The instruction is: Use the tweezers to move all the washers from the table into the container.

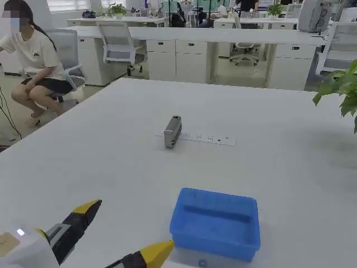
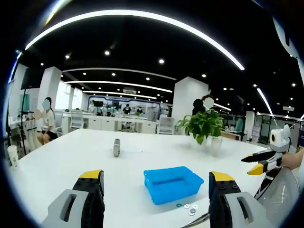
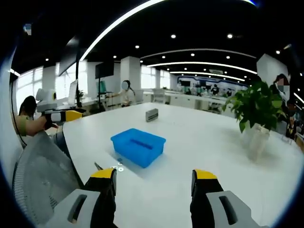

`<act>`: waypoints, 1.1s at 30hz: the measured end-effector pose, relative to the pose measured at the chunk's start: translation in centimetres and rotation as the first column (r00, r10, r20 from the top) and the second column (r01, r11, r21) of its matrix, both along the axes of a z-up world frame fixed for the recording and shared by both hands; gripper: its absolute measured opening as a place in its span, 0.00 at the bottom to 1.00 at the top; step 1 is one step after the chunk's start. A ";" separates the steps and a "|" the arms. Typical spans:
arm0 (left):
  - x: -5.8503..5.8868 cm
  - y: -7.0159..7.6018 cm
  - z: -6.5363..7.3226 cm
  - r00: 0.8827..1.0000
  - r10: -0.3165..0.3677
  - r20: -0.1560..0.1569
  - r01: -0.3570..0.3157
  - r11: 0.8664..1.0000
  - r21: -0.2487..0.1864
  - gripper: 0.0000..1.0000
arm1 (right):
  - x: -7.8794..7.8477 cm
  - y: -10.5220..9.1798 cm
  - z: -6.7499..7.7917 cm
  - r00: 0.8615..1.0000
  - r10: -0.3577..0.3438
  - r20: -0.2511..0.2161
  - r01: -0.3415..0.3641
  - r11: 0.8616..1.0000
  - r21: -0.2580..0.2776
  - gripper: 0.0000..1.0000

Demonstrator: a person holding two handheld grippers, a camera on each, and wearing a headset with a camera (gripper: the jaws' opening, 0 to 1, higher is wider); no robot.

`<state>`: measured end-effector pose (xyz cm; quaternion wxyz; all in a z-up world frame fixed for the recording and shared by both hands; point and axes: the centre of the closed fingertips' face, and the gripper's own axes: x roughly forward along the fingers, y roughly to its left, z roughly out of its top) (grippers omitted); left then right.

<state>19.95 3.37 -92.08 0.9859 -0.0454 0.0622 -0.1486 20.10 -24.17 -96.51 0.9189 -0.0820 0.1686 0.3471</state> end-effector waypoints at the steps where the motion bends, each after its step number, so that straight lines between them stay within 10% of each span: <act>1: 0.0 0.0 0.0 1.000 -0.001 -0.001 0.001 1.000 -0.002 0.92 | 0.0 0.0 0.0 1.000 0.001 0.000 -0.001 1.000 -0.002 0.61; 33: 0.1 0.1 -0.4 1.000 -0.006 -0.016 0.006 1.000 0.015 0.91 | 0.0 0.1 0.4 1.000 0.006 0.016 -0.006 1.000 0.002 0.61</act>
